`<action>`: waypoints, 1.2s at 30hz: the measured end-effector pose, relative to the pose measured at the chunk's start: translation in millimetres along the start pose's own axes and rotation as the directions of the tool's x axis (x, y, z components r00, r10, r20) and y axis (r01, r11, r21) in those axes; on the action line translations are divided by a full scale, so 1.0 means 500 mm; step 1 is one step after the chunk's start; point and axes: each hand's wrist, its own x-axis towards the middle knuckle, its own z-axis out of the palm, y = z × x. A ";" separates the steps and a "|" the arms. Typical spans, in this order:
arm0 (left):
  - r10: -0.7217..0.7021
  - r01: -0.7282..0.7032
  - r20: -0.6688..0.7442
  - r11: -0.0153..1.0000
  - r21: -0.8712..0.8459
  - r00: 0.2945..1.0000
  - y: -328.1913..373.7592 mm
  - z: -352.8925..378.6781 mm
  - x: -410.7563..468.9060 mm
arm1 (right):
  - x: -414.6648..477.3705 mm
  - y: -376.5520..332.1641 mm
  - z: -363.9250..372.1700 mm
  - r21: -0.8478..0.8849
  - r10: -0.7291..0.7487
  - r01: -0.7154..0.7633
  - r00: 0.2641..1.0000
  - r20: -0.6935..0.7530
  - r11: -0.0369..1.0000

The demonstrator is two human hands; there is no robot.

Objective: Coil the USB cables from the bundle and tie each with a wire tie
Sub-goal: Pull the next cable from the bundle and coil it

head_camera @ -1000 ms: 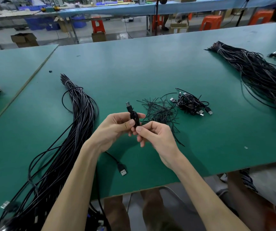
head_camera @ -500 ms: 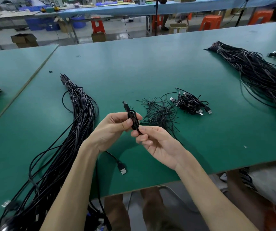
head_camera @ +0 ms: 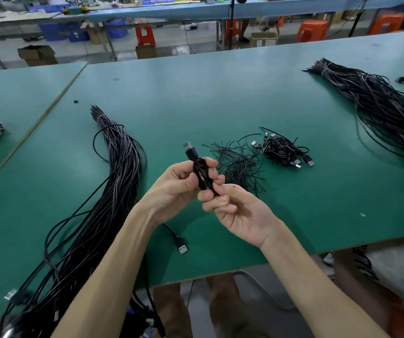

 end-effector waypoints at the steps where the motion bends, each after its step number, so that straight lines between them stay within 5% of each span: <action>1: 0.012 -0.012 -0.013 1.000 -0.004 1.000 -0.002 0.000 0.001 | 0.001 0.000 0.000 0.006 0.000 0.000 1.000 -0.006 1.000; 8: 0.035 -0.039 -0.204 0.999 -0.018 0.978 -0.005 0.009 0.005 | 0.009 0.001 -0.004 -0.058 -0.060 0.054 0.991 -0.116 0.997; 18: 0.074 -0.049 -0.498 0.997 0.063 0.864 -0.005 -0.021 0.008 | 0.028 0.045 -0.007 -0.573 -0.450 0.205 0.832 -0.325 0.793; 20: 0.090 -0.061 -0.553 0.996 0.069 0.829 -0.008 -0.027 0.008 | 0.024 0.054 -0.001 -0.737 -0.553 0.157 0.765 -0.330 0.657; 23: 0.101 -0.069 -0.617 0.995 0.076 0.780 -0.012 -0.038 0.008 | 0.020 0.050 0.005 -0.962 -0.764 -0.021 0.603 -0.230 0.273; 25: 0.100 -0.057 -0.650 0.995 0.086 0.753 -0.013 -0.042 0.007 | 0.018 0.029 0.003 -0.980 -0.861 -0.198 0.496 -0.108 0.009; 27: 0.100 -0.032 -0.661 0.993 0.113 0.744 -0.015 -0.041 0.007 | 0.016 0.004 -0.005 -0.885 -0.864 -0.432 0.498 -0.074 -0.174; 30: 0.107 -0.014 -0.668 0.990 0.143 0.737 -0.016 -0.037 0.007 | 0.016 -0.016 -0.019 -0.703 -0.824 -0.646 0.545 -0.153 -0.297; 36: 0.132 -0.022 -0.698 0.986 0.165 0.704 -0.010 -0.039 0.006 | 0.027 -0.021 -0.013 -0.651 -0.818 -0.686 0.550 -0.171 -0.325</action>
